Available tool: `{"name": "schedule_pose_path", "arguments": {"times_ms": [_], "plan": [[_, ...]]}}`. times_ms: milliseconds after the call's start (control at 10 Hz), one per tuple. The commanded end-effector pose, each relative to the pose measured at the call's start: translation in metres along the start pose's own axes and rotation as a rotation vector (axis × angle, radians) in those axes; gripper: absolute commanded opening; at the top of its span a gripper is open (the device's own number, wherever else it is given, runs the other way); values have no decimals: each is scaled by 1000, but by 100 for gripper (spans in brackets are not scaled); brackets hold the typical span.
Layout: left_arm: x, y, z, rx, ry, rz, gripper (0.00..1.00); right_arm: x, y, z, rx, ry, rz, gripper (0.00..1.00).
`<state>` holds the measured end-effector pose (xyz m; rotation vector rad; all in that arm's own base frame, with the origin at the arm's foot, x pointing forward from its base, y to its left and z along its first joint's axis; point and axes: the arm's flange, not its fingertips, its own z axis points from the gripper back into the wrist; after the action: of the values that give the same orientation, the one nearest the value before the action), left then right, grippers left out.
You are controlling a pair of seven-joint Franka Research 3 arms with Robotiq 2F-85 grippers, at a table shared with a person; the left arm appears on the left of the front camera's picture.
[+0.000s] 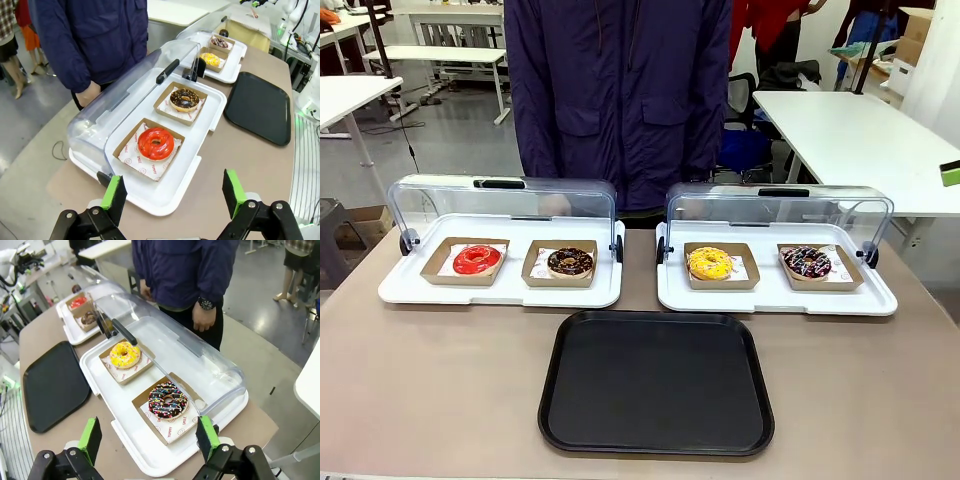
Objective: Move the first donut from the left to the tray.
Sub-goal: Pick up the Paper togo box containing the Donut indicated by the person and place it on the Handle tray.
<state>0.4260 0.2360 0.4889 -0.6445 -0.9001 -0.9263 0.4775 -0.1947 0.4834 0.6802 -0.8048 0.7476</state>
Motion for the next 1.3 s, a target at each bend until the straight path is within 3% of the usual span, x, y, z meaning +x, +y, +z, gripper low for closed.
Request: {"name": "schedule_pose_path", "arguments": {"times_ms": [0, 1200], "plan": [[2, 0, 0, 4, -5, 0, 100, 2, 2, 1, 1, -3, 6, 100], [2, 0, 0, 4, -5, 0, 100, 2, 2, 1, 1, -3, 6, 100]]}}
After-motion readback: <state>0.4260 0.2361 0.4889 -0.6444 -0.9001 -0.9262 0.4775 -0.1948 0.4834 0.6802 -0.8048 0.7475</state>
